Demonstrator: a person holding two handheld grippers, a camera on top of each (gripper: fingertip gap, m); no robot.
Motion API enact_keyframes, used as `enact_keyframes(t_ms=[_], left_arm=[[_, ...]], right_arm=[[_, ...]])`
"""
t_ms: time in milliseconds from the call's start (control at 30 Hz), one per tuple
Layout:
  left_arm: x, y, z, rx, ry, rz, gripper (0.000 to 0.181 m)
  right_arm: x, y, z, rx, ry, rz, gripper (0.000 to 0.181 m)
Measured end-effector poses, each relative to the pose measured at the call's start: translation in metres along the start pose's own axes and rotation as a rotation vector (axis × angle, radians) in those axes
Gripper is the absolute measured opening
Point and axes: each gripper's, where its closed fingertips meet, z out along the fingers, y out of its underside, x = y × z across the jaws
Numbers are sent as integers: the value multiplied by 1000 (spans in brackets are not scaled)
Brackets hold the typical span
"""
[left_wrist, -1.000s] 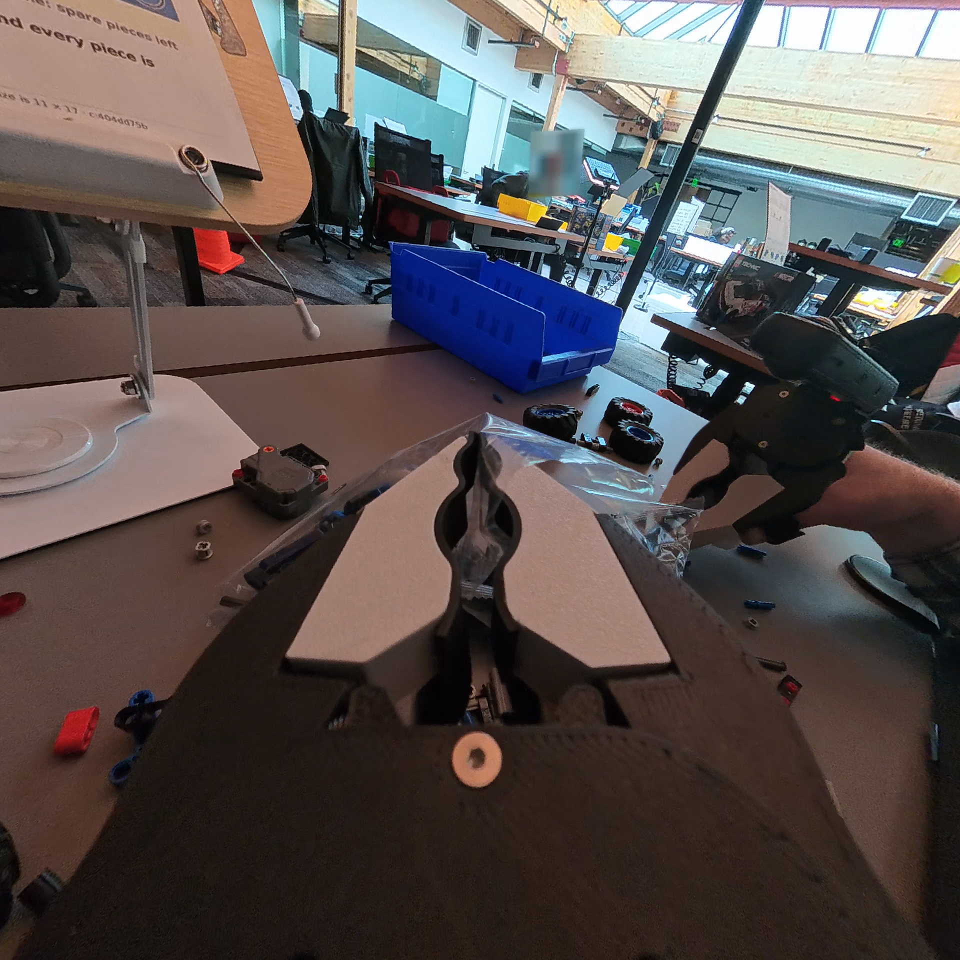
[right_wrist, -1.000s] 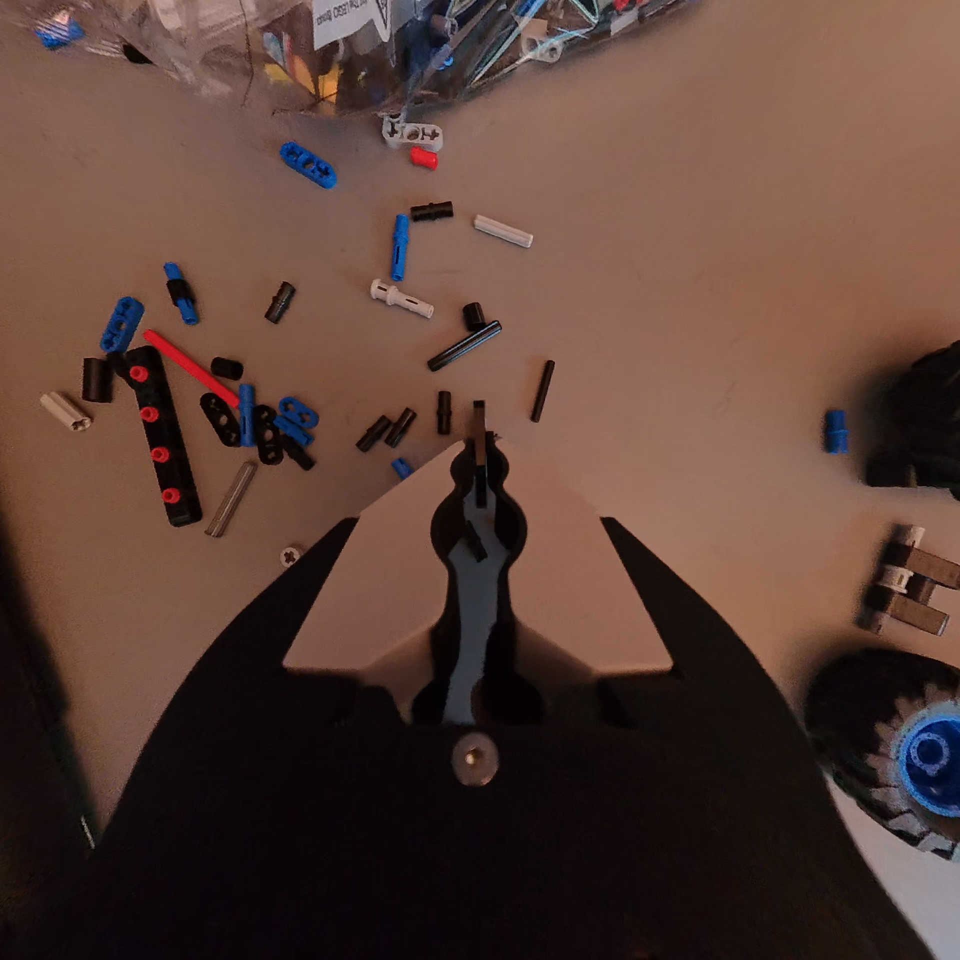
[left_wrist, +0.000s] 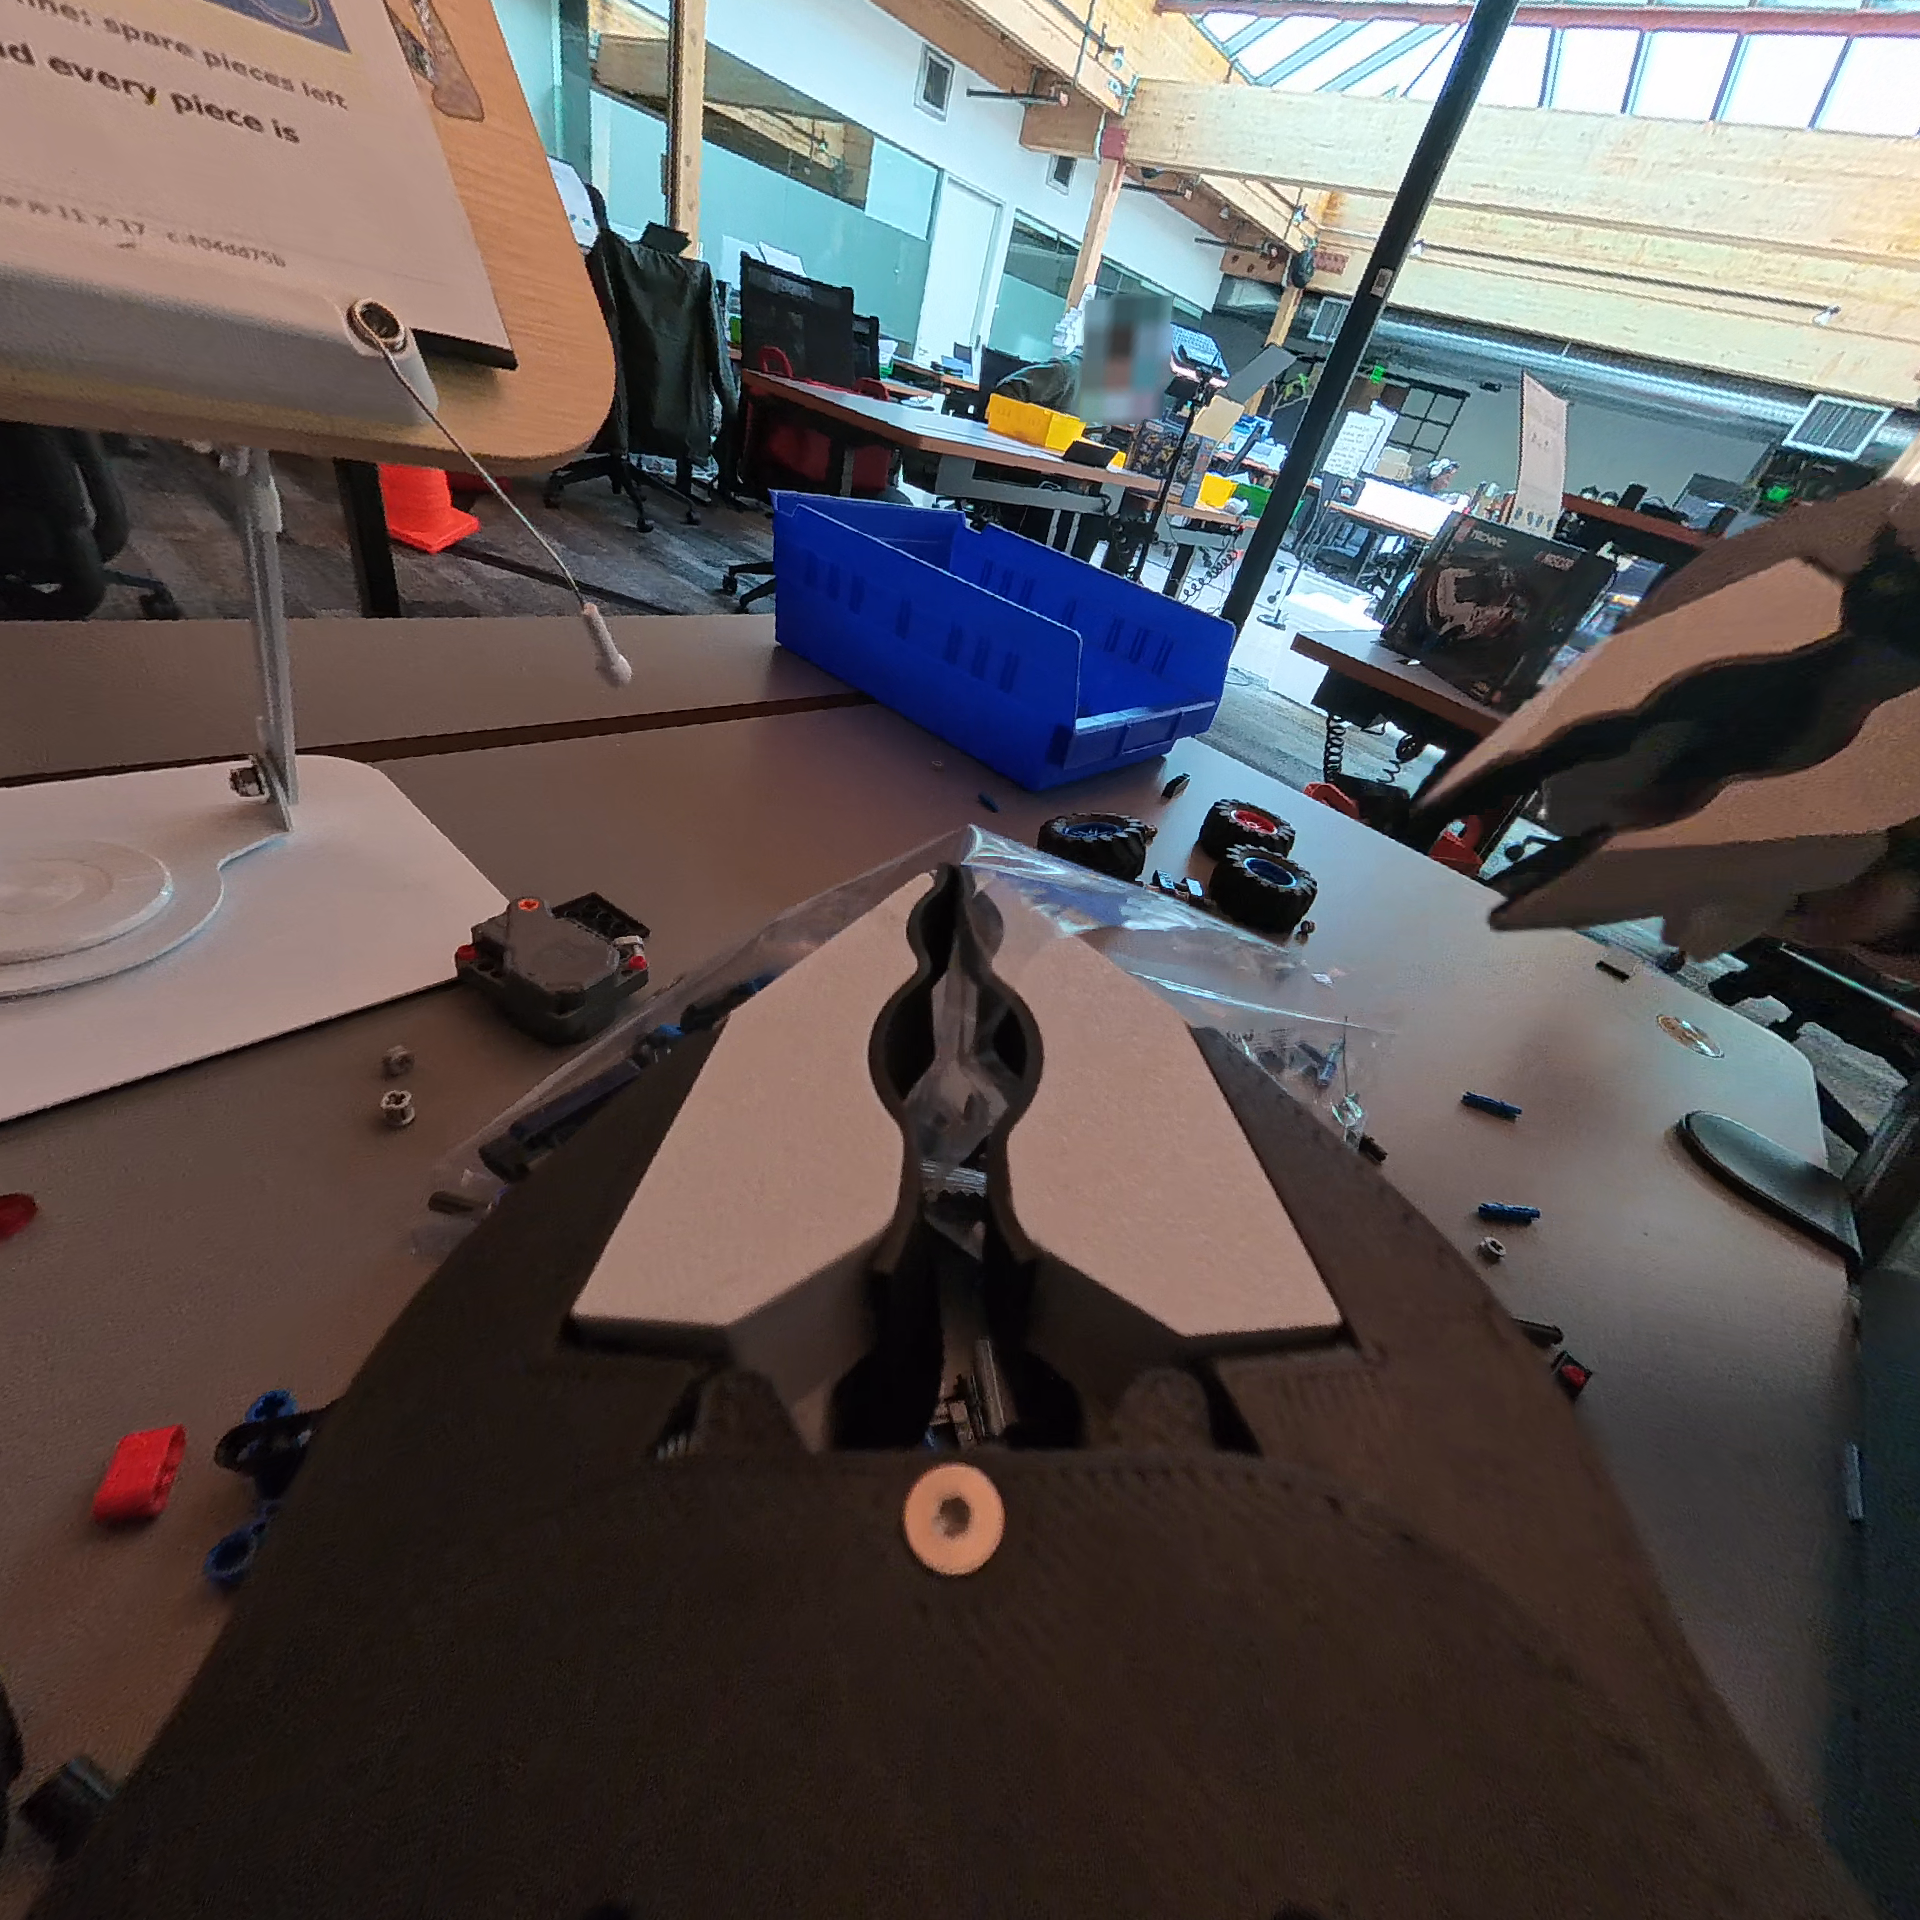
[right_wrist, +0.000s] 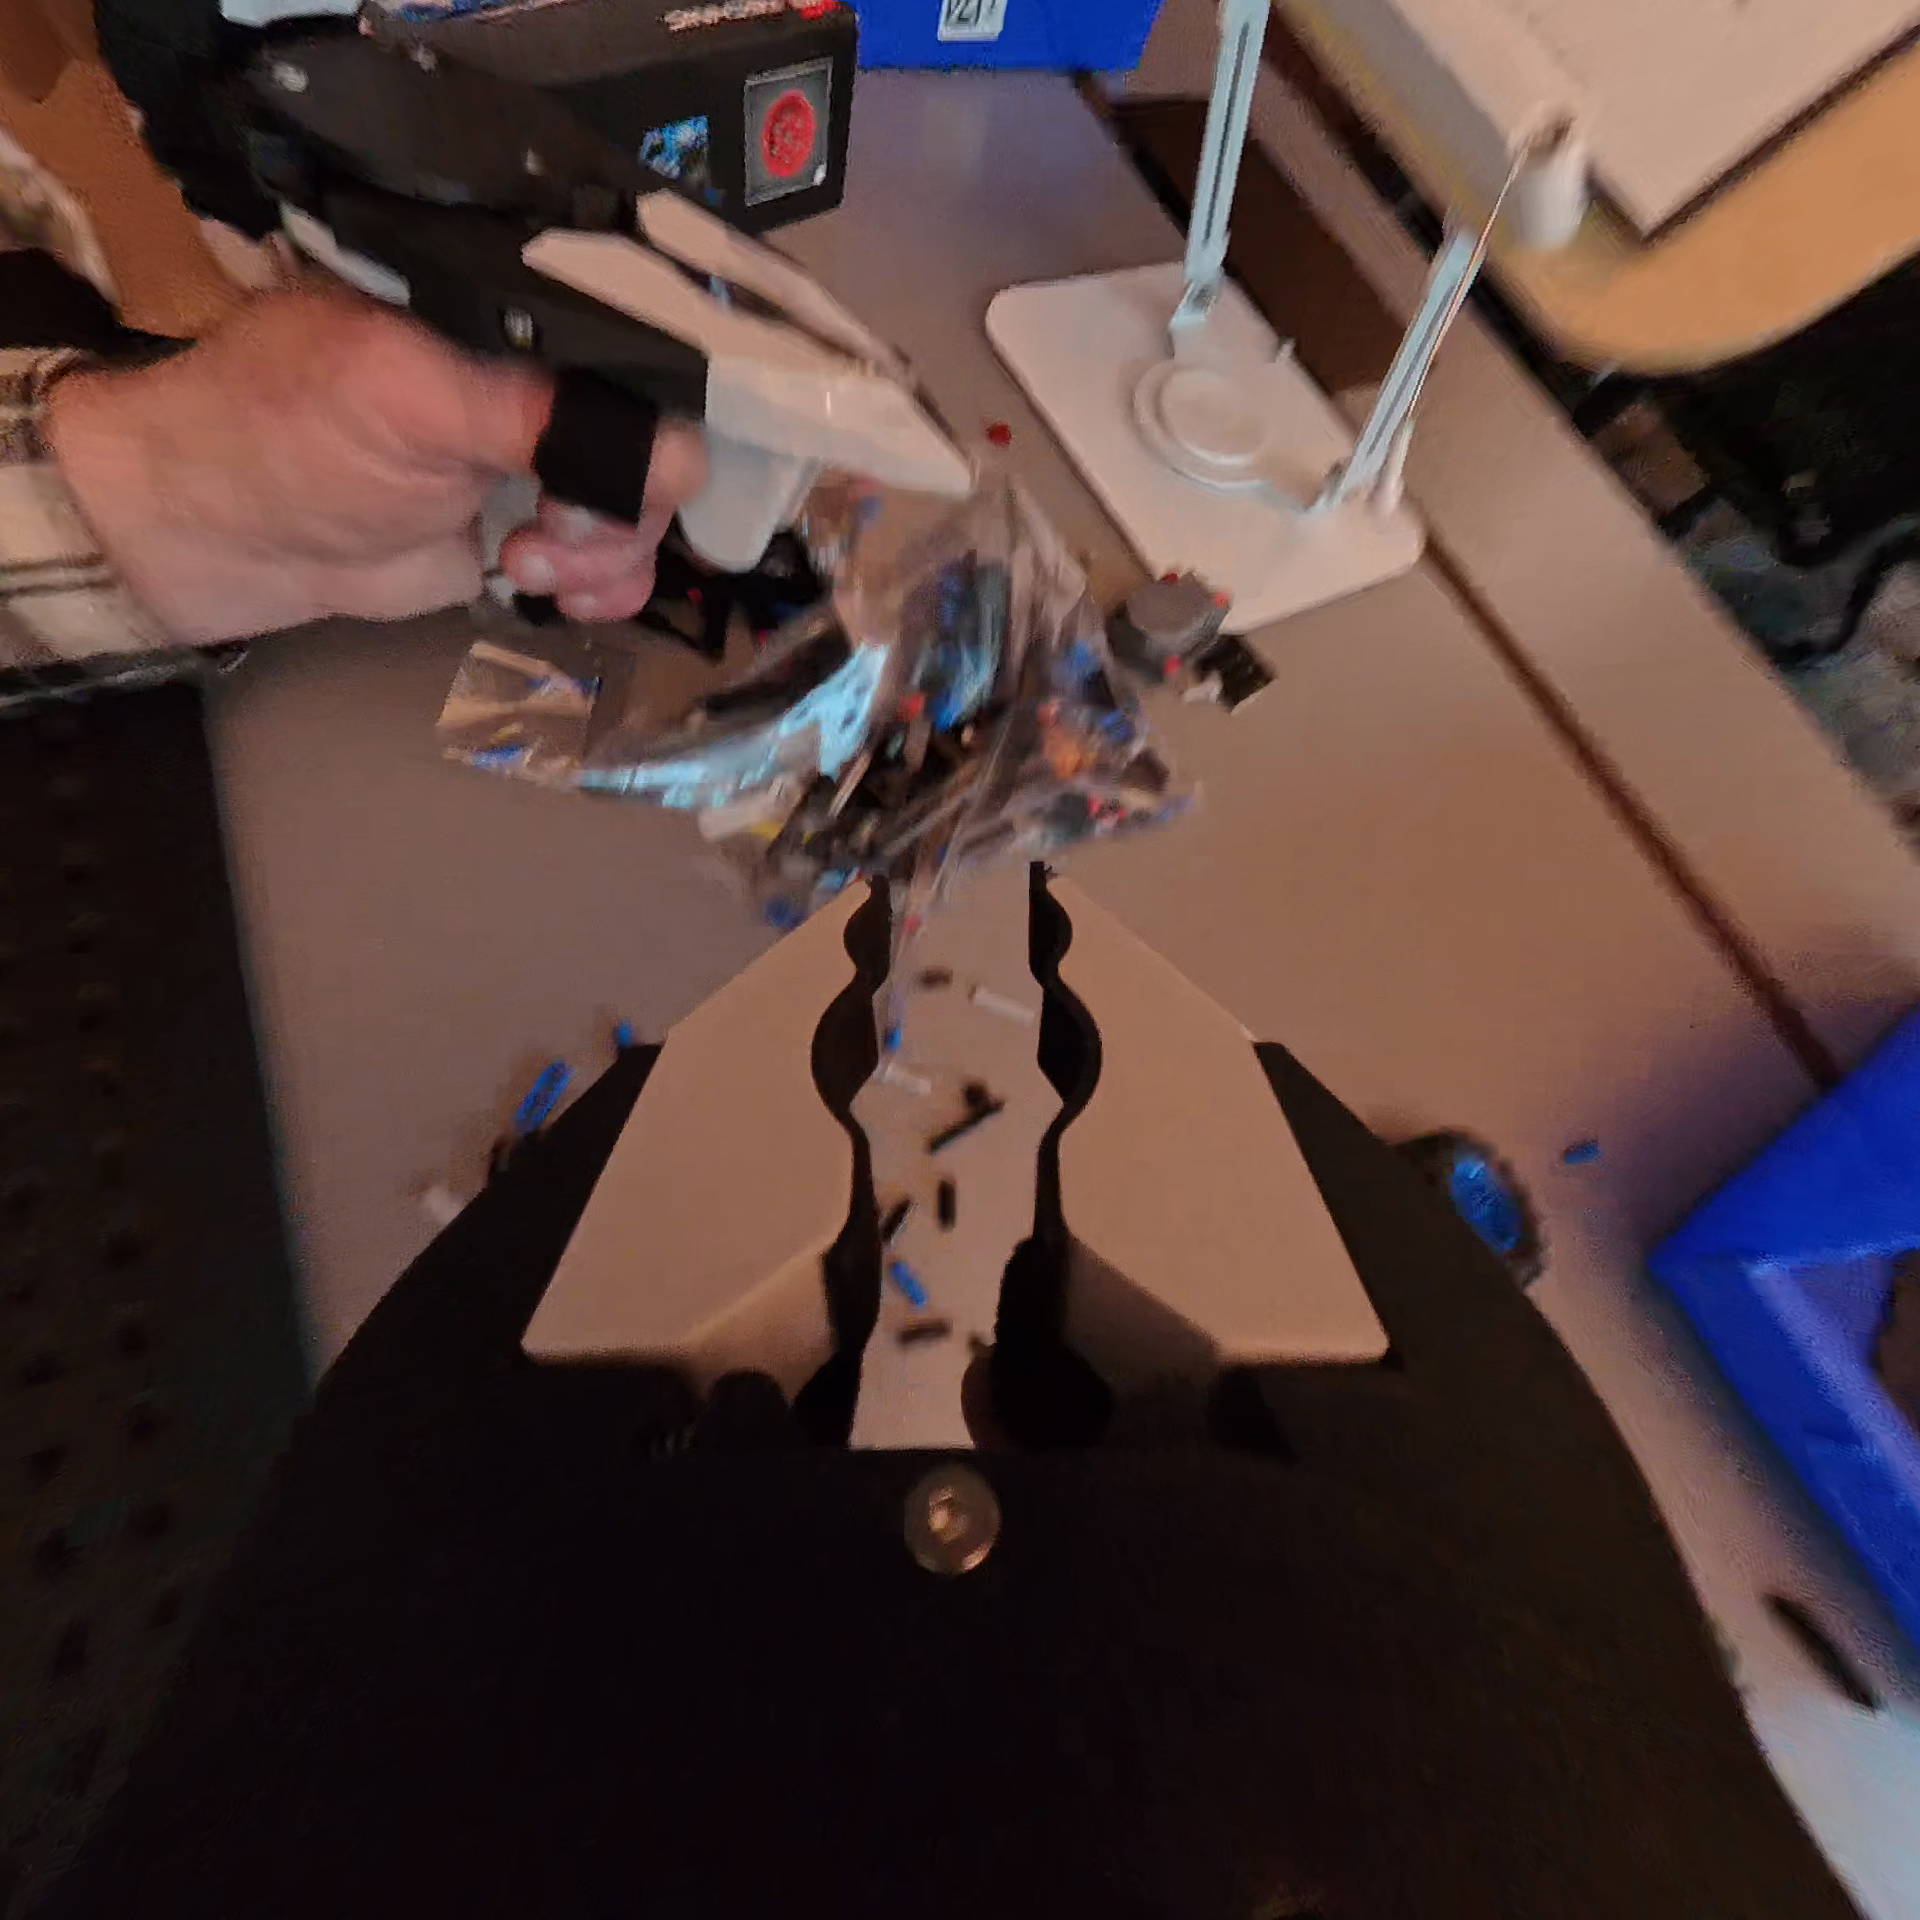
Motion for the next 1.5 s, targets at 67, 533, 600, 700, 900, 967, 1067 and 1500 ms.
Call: enact_keyframes(t_ms=[67,533,600,700,900,967,1067,1500], left_arm=[[0,0,0,0,1,-2,0],[-2,1,0,-1,-8,-2,0],[-2,1,0,-2,-8,0,0],[-2,1,0,-3,-7,1,0],[-2,1,0,-2,-9,-2,0],[-2,1,0,-2,-8,-2,0],[-2,1,0,-2,-8,-2,0],[-2,2,0,-4,-8,0,0]], right_arm=[[-2,34,-9,-69,-91,84,32],[17,150,46,-317,-174,168,37],[18,150,47,-311,-181,164,30],[17,149,48,-297,-197,155,14],[14,146,51,-259,-229,185,3],[13,146,51,-247,-236,193,3],[10,144,48,-241,-237,192,3],[-51,-12,25,32,-288,-72,3]])
